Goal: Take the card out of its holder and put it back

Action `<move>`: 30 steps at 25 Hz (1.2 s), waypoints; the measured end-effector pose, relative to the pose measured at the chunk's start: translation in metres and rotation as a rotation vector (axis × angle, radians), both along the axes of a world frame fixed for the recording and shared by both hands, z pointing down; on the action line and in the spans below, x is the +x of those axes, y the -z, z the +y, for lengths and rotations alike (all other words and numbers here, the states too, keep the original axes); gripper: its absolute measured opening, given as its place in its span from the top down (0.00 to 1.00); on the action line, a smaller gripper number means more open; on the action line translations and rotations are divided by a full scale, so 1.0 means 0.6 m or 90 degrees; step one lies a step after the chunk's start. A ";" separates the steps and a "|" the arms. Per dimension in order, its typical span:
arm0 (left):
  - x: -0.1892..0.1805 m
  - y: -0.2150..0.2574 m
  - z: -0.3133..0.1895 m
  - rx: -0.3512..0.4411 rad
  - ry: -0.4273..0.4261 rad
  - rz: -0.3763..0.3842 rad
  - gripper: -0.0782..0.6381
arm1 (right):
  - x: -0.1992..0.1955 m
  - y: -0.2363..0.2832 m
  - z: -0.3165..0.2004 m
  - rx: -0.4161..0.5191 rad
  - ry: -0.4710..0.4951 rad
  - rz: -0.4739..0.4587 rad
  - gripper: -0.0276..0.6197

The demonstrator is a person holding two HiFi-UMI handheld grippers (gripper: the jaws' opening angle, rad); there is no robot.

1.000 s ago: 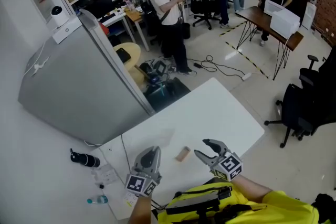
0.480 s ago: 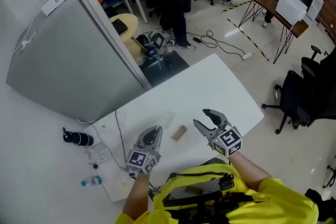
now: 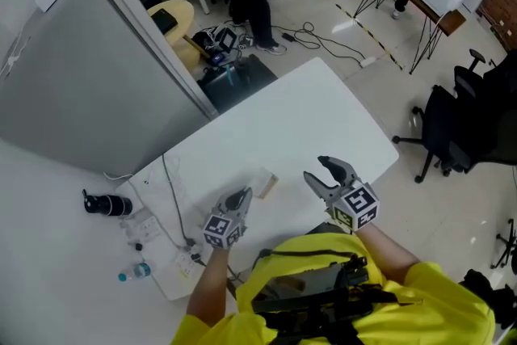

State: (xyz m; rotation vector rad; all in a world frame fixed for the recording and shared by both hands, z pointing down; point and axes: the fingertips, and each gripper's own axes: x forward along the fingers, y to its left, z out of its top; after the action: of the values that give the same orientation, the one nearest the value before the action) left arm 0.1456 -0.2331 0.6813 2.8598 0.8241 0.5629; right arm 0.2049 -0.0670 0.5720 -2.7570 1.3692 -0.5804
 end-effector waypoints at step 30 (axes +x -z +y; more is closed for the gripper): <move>-0.009 -0.024 0.003 0.018 -0.015 -0.021 0.88 | -0.021 -0.020 0.024 -0.005 -0.002 -0.021 0.61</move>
State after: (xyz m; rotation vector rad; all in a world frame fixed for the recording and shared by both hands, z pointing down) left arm 0.1400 -0.2311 0.6959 2.8610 0.8526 0.6287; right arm 0.1923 -0.0523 0.5841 -2.7425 1.3599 -0.6296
